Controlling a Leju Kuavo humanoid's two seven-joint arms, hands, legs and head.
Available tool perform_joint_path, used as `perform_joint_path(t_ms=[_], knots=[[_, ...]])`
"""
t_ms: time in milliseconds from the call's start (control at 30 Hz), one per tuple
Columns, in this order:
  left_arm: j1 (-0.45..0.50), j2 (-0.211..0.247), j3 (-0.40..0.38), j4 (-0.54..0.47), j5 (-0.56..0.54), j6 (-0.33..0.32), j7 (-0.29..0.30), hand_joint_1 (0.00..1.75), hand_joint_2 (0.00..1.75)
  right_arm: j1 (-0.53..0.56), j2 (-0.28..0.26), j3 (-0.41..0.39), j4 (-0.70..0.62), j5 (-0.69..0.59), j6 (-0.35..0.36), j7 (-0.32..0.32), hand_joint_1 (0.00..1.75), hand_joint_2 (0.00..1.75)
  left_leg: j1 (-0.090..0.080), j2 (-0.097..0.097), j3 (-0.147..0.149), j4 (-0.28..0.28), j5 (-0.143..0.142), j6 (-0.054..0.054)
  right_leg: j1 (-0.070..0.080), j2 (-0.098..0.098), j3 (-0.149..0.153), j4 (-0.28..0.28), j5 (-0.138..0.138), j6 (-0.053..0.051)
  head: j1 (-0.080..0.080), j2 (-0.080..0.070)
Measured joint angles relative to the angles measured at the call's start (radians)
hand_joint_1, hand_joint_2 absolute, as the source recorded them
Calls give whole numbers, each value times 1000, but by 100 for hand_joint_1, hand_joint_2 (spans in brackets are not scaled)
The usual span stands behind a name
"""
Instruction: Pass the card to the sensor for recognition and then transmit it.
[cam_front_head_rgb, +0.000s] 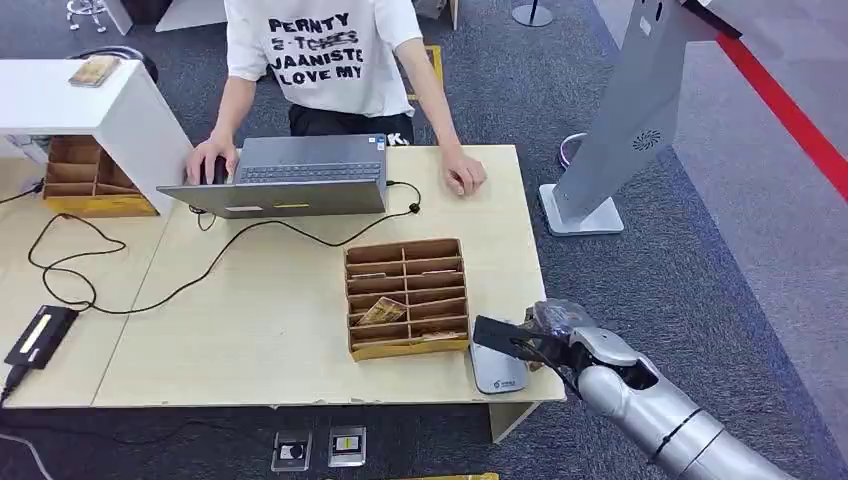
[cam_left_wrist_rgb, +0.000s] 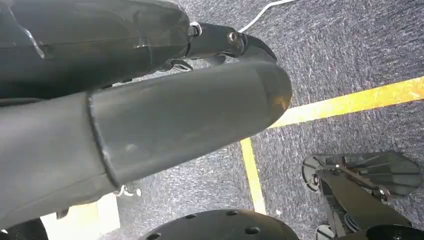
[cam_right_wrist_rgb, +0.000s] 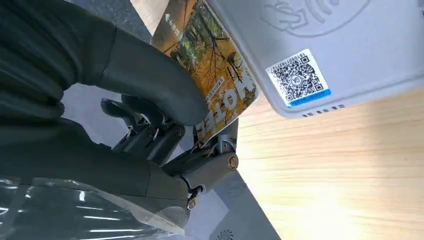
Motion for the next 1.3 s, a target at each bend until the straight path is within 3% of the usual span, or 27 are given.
perform_joint_path(t_ms=[533, 867, 1067, 1300], knots=[[0, 0, 0, 0, 0, 1, 10, 0, 0, -24, 1, 41, 1, 27, 11, 37, 175, 175, 0, 0, 0, 0, 0, 0, 0, 0, 0, 0, 0, 0, 0, 0], [1, 0, 0, 0, -2, 1, 10, 0, 0, -40, -13, 49, -125, 167, 22, 112, 175, 175, 0, 0, 0, 0, 0, 0, 0, 0, 0, 0, 0, 0, 0, 0], [2, 0, 0, 0, -6, 0, 10, 0, 0, -40, -29, 48, -203, 204, 31, 126, 175, 175, 0, 0, 0, 0, 0, 0, 0, 0, 0, 0, 0, 0, 0, 0], [3, 0, 1, 0, -11, -11, 2, 0, 0, -37, -41, 39, -298, 204, 131, 113, 175, 175, 0, 0, 0, 0, 0, 0, 0, 1, 0, 0, 0, 0, 0, 0]])
